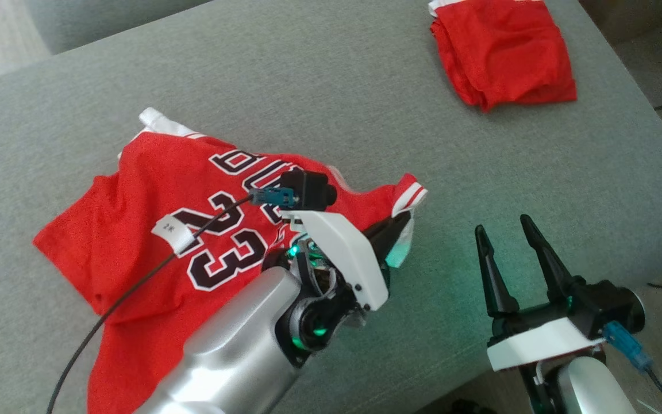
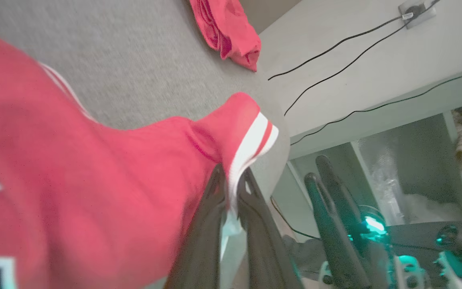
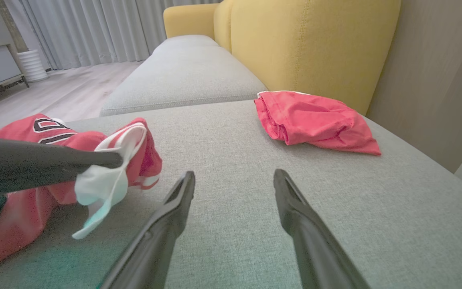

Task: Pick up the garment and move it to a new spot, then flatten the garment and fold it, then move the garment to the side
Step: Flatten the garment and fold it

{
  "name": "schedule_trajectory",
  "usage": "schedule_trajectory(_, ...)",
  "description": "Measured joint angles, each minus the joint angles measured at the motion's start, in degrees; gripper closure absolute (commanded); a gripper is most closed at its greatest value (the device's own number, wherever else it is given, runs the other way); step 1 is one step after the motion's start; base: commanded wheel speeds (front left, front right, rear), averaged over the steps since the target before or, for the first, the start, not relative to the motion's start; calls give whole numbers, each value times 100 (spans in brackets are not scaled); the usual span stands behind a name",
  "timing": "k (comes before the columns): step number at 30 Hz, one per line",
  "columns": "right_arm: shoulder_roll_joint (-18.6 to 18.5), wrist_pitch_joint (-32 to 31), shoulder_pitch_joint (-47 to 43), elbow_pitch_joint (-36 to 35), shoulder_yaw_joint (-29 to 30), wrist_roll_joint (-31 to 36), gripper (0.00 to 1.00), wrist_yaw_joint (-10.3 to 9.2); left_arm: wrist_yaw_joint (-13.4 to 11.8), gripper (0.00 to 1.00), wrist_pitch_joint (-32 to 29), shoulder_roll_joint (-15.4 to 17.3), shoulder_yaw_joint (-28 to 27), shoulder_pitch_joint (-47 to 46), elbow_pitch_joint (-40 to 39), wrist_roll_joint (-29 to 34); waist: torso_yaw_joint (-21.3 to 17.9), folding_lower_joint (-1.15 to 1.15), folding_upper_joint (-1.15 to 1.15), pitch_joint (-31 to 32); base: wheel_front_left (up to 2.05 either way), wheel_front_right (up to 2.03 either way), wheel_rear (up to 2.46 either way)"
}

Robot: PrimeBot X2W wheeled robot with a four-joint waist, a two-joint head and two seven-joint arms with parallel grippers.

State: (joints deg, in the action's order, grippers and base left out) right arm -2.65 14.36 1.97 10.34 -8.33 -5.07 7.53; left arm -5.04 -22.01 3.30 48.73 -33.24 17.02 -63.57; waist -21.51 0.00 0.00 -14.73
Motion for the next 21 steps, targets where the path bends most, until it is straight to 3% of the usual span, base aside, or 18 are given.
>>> schedule_trajectory(4, 0, 0, 18, 32, -36, -52, 0, 0, -408, 100, 68, -3, 152, -1, -279, -816, -89, 0, 0, -22, 0, 0, 0)
schedule_trajectory(8, 0, 0, 25, 35, -19, -57, 0, 0, -565, 100, 305, -3, 305, -126, -456, -1098, -135, 0, 0, -33, 0, 0, 0)
schedule_trajectory(14, 0, 0, 26, 47, -26, -57, 0, 0, -953, 100, 601, -3, 394, -212, -697, -2052, -149, 0, 0, -58, 0, 0, 0)
schedule_trajectory(15, 0, 0, 29, 58, -32, -57, 0, 0, -999, 87, 699, -3, 486, -221, -633, -2052, -151, 0, 0, -64, 0, 0, 0)
schedule_trajectory(16, 0, 0, 37, 66, -43, -57, 0, 1, -1039, 40, 825, -7, 605, -249, -502, -1970, -152, 0, 0, -73, 0, 0, 0)
schedule_trajectory(17, 0, 0, 49, 67, -57, -57, 0, 1, -1051, 0, 980, -5, 762, -307, -318, -1749, -157, 0, 0, -83, 0, 0, 0)
schedule_trajectory(21, 1, 1, 158, 70, -88, -59, 0, 0, -847, 0, 1480, -1, 1145, -588, 265, -992, -198, 0, 0, -118, 0, 0, 0)
